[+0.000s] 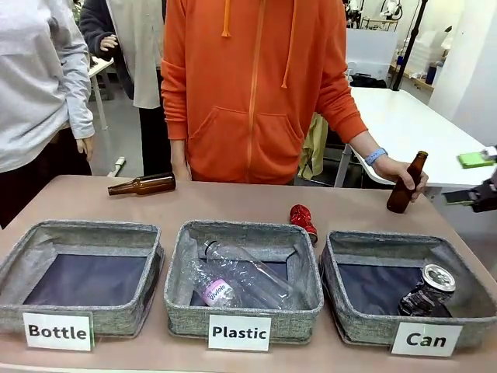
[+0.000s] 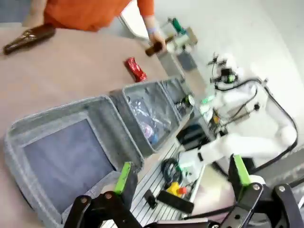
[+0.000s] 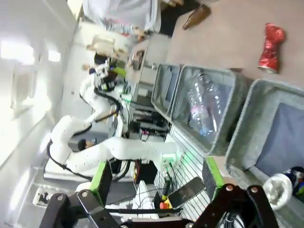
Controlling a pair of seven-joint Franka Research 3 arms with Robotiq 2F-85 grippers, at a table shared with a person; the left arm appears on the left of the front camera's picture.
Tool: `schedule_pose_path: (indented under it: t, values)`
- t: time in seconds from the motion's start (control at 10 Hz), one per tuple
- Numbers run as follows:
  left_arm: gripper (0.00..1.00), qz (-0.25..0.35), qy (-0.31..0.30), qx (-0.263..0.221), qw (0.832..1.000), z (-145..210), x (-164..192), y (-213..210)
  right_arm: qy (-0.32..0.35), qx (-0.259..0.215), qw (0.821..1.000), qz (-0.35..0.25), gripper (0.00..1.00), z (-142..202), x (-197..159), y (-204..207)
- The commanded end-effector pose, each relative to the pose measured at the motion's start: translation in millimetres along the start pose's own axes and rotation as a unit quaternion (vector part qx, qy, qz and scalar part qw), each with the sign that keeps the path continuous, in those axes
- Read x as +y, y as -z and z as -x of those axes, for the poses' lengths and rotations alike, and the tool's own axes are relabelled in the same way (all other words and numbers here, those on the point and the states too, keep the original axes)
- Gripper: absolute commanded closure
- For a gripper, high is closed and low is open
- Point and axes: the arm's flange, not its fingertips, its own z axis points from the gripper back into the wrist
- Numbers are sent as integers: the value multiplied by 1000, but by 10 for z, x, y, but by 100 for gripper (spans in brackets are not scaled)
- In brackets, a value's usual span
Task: Sort the can waste into the basket.
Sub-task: Pick up the can waste from the table and place it in the right Fabric basket.
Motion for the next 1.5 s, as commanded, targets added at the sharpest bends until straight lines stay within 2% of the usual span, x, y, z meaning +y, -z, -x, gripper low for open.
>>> schedule_pose_path:
  t: [0.0, 0.1, 0.2, 1.4]
  values:
    - [0, 40, -5, -64, 997, 8, -19, 78, 33, -46, 998, 9, 0, 54, -110, -174]
    - [0, 0, 0, 0, 1000, 0, 0, 0, 34, -46, 998, 26, 0, 74, -156, -170]
    - [0, 0, 0, 0, 1000, 0, 0, 0, 11, -26, 1000, 4, 0, 39, -75, -181]
    - [0, 0, 0, 0, 1000, 0, 0, 0, 16, -28, 999, 9, 0, 60, -111, -185]
